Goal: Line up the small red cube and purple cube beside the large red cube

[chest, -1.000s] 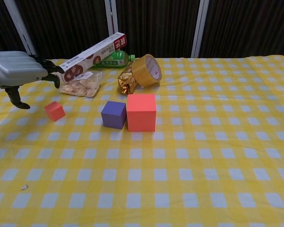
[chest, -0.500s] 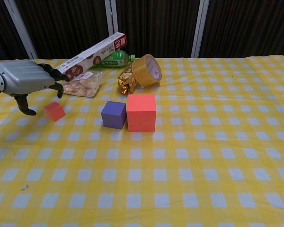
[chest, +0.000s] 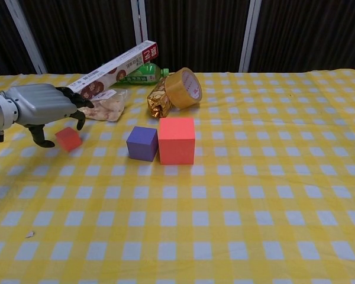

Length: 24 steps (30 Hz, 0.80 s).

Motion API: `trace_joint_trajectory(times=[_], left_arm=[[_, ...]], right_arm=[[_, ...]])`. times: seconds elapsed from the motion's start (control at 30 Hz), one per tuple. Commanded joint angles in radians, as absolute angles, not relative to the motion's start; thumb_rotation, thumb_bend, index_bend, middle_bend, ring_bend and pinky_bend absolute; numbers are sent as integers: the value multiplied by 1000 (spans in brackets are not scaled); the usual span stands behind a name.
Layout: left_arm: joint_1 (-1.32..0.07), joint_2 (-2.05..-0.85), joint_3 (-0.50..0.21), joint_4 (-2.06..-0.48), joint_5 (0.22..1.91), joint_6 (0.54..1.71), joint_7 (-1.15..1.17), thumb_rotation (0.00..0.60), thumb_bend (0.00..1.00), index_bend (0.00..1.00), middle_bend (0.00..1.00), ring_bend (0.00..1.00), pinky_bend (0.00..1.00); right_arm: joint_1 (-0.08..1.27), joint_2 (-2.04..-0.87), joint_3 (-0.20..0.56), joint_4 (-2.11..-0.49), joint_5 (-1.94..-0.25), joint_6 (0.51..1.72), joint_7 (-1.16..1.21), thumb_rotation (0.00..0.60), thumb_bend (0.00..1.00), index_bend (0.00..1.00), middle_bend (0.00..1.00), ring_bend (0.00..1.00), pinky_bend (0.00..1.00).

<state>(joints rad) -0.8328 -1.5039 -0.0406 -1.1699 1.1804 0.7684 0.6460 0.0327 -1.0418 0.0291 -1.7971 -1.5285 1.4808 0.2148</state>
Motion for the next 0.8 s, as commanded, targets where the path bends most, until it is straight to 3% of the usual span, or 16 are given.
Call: trace_joint_trajectory(times=[0.03,0.27,0.8], left_arm=[[-835,-1512,-39,-1159,1180,765,640,600,354,319,0,0,0],[-835,-1509,-35,-1146,1181,765,635,600,365,323,0,0,0],[-829,-1500,-61,-1235,1089,808,716,600,404,450,0,0,0]], right_arm=[[33,-1042,29,-1797,-1528,1481,215,600,308,0,0,0,0],[33,-1042,30,-1797,-1529,1481,217,600,308,0,0,0,0],[30,-1043,30,-1796,-1536,1490,223,600,308,0,0,0,0]])
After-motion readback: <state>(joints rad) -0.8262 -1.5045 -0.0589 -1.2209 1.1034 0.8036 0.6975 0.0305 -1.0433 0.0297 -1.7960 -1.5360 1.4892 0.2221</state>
